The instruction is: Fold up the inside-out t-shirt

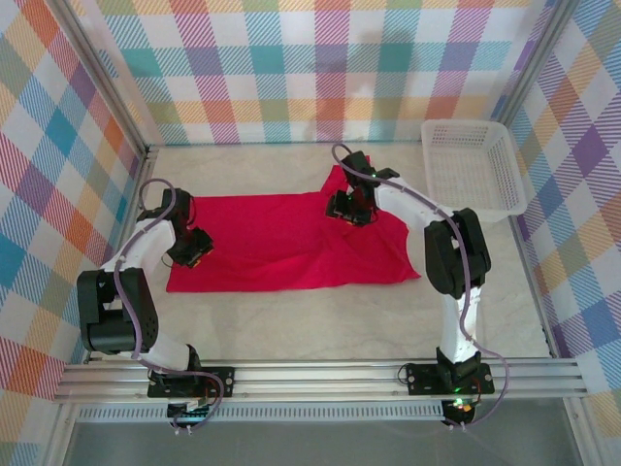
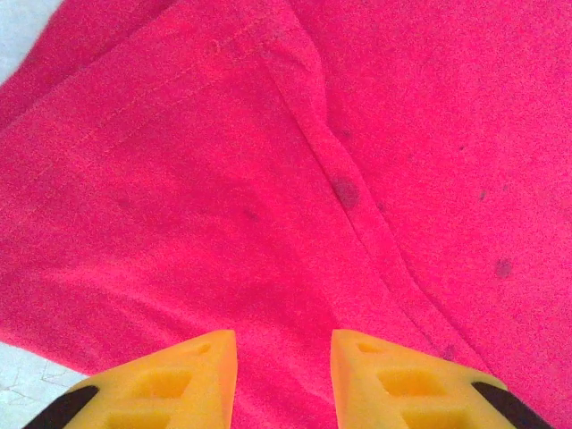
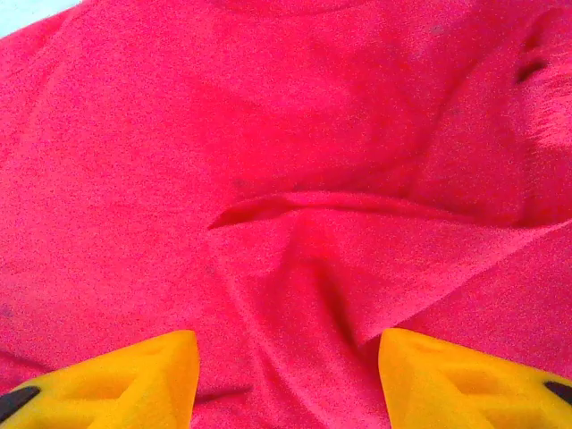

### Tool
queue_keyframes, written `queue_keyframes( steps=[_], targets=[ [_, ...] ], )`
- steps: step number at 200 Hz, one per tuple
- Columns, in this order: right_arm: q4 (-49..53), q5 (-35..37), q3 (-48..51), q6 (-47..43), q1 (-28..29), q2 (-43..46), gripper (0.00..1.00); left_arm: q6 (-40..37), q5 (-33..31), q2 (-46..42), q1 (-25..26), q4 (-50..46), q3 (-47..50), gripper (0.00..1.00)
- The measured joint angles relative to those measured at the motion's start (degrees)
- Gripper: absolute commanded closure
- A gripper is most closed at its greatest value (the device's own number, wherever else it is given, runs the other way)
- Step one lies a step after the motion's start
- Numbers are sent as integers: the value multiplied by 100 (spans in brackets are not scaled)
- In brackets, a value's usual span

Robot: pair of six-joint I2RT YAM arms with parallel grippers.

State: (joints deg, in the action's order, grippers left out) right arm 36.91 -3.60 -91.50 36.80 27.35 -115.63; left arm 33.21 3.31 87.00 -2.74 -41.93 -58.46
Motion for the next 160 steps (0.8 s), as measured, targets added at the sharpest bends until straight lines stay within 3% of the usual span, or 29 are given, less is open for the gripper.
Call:
queue_keyframes(
  steps=[103,160],
  targets=[
    [-400,9,341,160,-103,-339,35,0,0,133,44,9,0,66],
    [-455,-87,-122,330,39,-621,35,0,0,136,44,9,0,66]
  ],
)
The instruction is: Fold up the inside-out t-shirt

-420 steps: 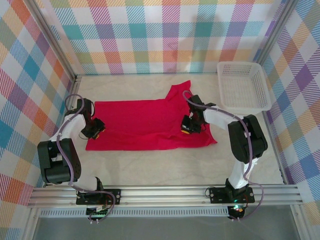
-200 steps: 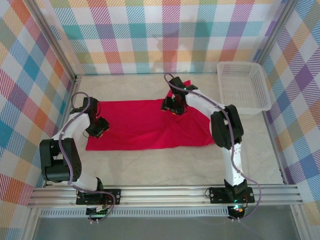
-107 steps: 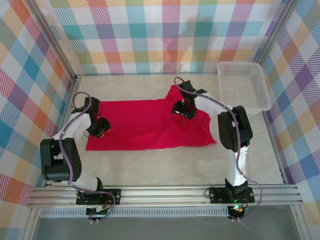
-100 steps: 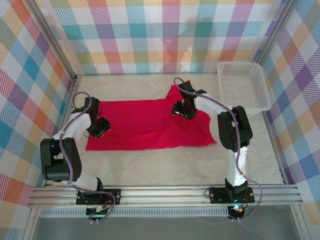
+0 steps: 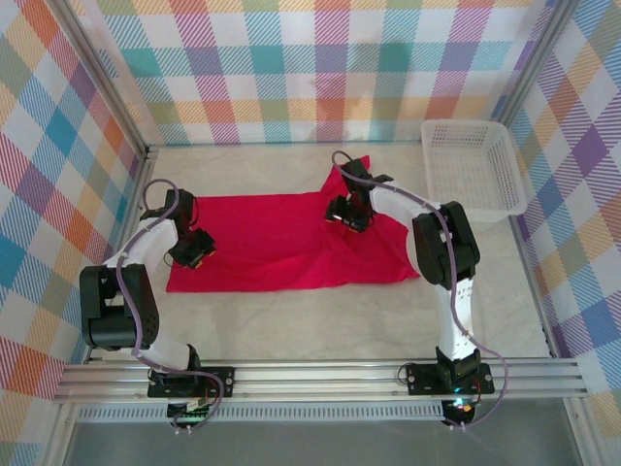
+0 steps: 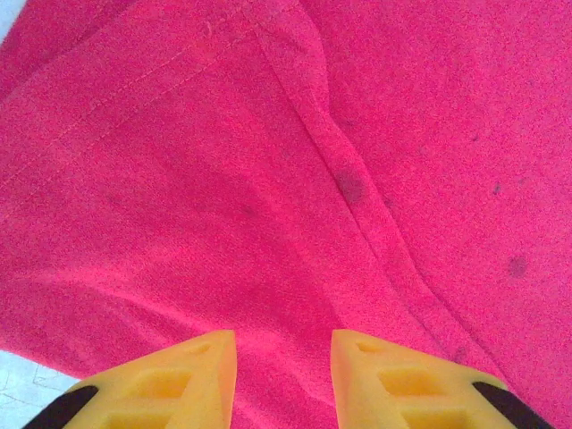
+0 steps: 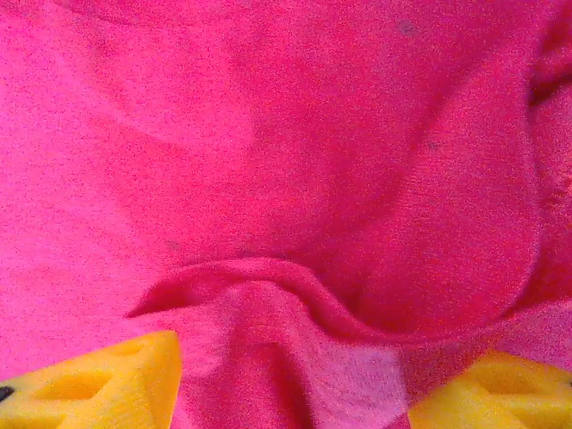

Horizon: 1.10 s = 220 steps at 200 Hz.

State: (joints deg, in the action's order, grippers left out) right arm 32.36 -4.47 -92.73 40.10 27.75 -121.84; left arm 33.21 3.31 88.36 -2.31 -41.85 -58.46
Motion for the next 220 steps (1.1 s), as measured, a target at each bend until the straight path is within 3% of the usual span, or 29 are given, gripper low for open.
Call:
queue_keyframes(
  steps=[89,124,177,220],
  targets=[
    [328,149,-1029,-50,234,-671,30,-31,-4,0,0,-7,0,66],
    [643,463,-1067,-350,184,-474,28,-44,50,-2,0,9,0,66],
    [404,713,509,-632,57,866,26,-2,321,317,20,236,-162,66],
    [-66,782,2608,-516,-236,1604,26,-2,317,804,-225,363,-146,66]
  ],
)
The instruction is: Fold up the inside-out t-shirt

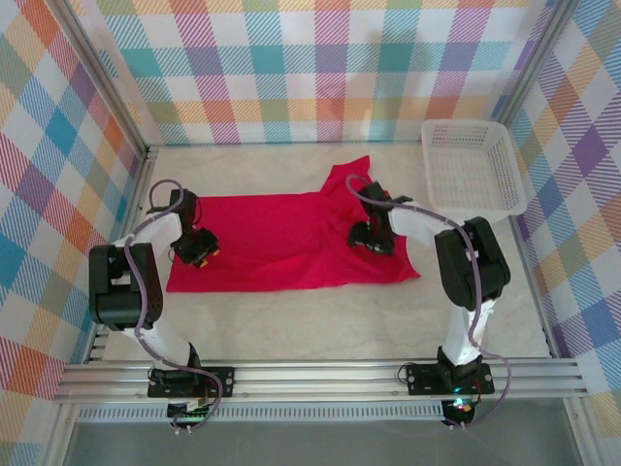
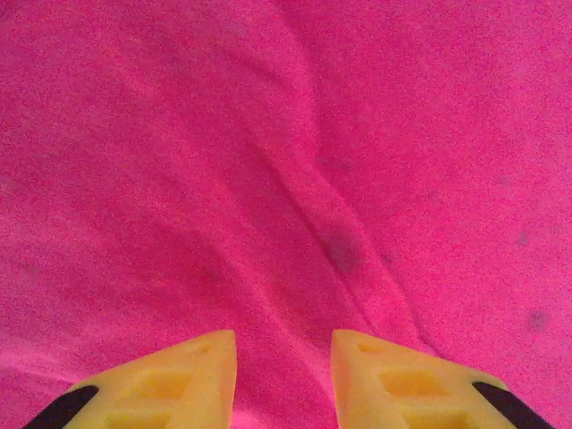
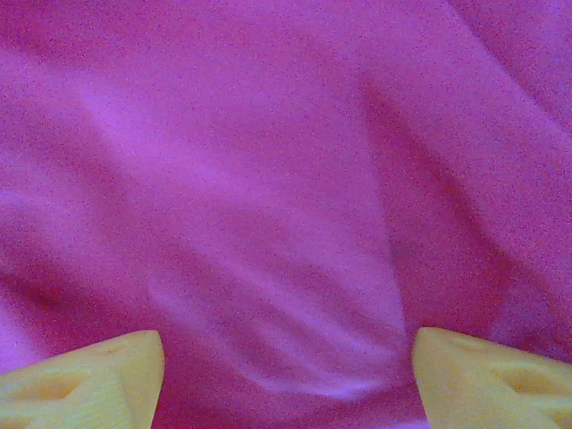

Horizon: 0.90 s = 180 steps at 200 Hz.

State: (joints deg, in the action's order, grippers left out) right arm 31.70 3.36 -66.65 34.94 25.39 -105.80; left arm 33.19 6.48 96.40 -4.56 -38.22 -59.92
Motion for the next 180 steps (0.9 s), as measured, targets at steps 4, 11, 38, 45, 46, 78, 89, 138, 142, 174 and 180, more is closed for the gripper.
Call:
queue_keyframes(
  steps=[4,11,38,45,46,78,89,138,142,174,180],
  targets=[
    [-81,22,177,35,-28,146,26,0,-7,0,-61,17,28,66],
    [-192,42,413,94,-57,400,26,0,-15,0,-160,31,66,66],
    [-348,107,1425,374,-68,1123,25,0,-70,9,-437,79,210,66],
    [-448,111,1556,437,-66,1261,25,0,-85,9,-470,94,267,66],
    [-461,111,1569,444,-66,1276,25,0,-90,7,-474,94,280,66],
    [-675,98,2205,654,-24,1910,24,0,-160,-407,-516,31,667,66],
    [-557,55,2404,669,-7,2168,24,4,-186,-743,-527,-57,785,66],
    [140,17,1945,446,9,2962,22,-7,-197,-1781,-442,-514,317,60],
    [127,57,1770,398,7,2931,24,-17,-190,-1740,-409,-529,151,60],
    [-22,435,-35,118,-203,1939,40,-140,-149,-737,-15,-612,-1587,60],
    [-63,461,-411,96,-317,1617,41,-155,-157,-457,33,-643,-1919,59]
  ],
)
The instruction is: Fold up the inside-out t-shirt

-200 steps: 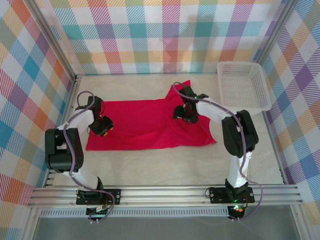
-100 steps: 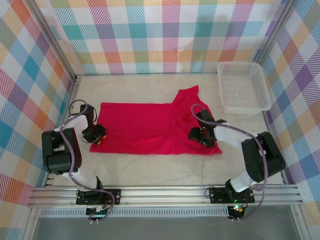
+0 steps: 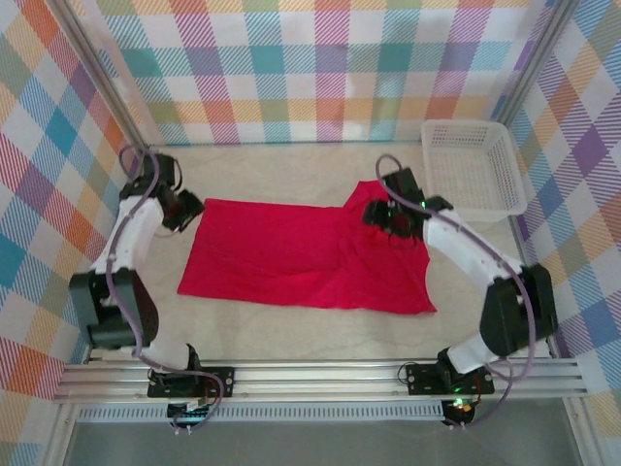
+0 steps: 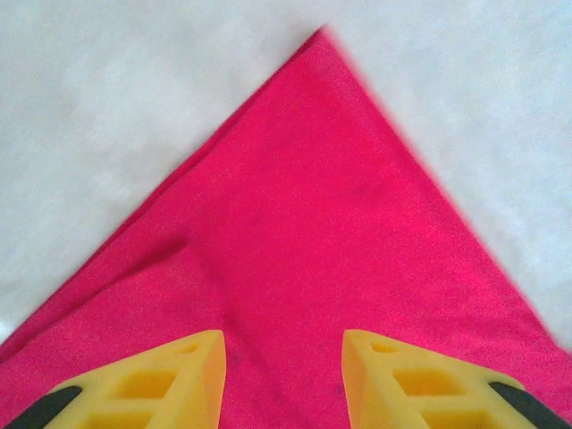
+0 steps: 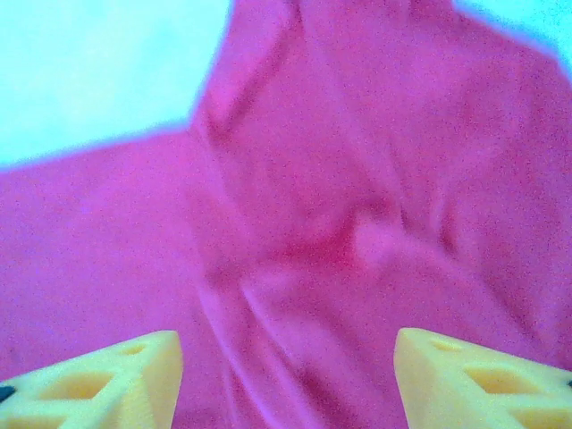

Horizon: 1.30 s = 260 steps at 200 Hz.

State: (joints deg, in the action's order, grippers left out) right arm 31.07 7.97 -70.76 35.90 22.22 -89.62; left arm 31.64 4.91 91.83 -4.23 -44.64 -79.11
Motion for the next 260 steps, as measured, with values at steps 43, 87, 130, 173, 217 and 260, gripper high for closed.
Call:
queue_keyframes(
  steps=[43,87,130,173,217,260],
  targets=[
    [319,63,-2706,-59,-667,-2494,33,-258,-201,2463,96,-566,-2527,60],
    [951,282,-4380,-83,-852,-4054,22,-479,-483,4009,96,-1209,-4068,59],
    [1281,295,-4843,-103,-966,-4538,19,-562,-605,4481,96,-1388,-4419,58],
    [1429,291,-5442,-232,-1073,-4962,19,-579,-658,5064,96,-1447,-4787,66],
    [1639,164,-6317,-256,-1119,-5641,32,-605,-675,5128,96,-1526,-4940,94],
    [1690,-127,-6800,-437,-1139,-6004,90,-614,-671,5128,94,-1545,-4983,100]
  ],
)
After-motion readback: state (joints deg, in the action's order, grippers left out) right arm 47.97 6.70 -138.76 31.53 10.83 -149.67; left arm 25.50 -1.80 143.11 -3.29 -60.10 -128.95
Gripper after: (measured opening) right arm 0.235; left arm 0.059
